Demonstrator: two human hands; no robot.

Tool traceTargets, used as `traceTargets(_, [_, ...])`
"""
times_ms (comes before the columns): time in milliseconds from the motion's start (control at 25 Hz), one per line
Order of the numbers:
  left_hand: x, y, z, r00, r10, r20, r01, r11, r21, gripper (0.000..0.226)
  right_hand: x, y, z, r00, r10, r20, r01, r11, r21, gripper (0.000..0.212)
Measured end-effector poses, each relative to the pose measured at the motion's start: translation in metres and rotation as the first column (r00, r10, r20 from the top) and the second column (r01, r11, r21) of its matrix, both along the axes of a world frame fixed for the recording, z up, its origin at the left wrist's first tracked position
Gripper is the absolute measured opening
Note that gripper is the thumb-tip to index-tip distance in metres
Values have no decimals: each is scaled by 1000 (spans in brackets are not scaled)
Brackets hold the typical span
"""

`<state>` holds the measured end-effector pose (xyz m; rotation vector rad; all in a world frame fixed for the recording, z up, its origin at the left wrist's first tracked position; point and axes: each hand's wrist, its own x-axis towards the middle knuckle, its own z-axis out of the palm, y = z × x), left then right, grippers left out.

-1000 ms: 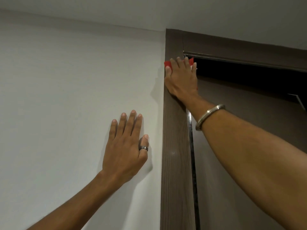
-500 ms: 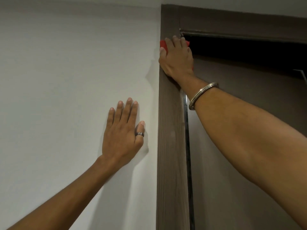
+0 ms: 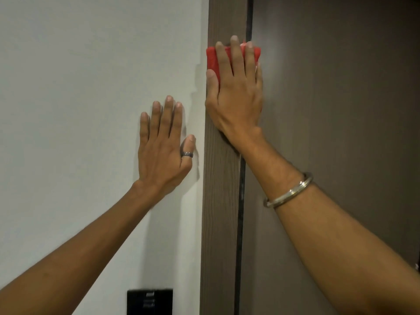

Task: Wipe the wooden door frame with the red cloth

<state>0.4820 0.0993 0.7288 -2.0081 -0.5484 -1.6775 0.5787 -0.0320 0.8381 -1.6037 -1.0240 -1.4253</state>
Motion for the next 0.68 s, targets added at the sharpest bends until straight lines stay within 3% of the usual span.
traceTargets(200, [-12,1,-88,1000,5,-31,-7,998,-63,69,-5,2,-115,998,40,-47,-39,999,13,61])
traceTargets(400, [-27,-11,-165,987,-14,-158,-8,990,-141,66,-13,-2,-234,993,66,-102,-67,998,-1,55])
traceTargets(520, [-34,-23,-200,977,-12,-215,-32,979,-200,65,-13,-11,-309,989,41,-143,-58,992,-115,58])
traceTargets(680, [-48,-50,-239,977,-92,-193,21,940,-342,66,-23,-42,-411,962,17,-274,-124,918,-377,87])
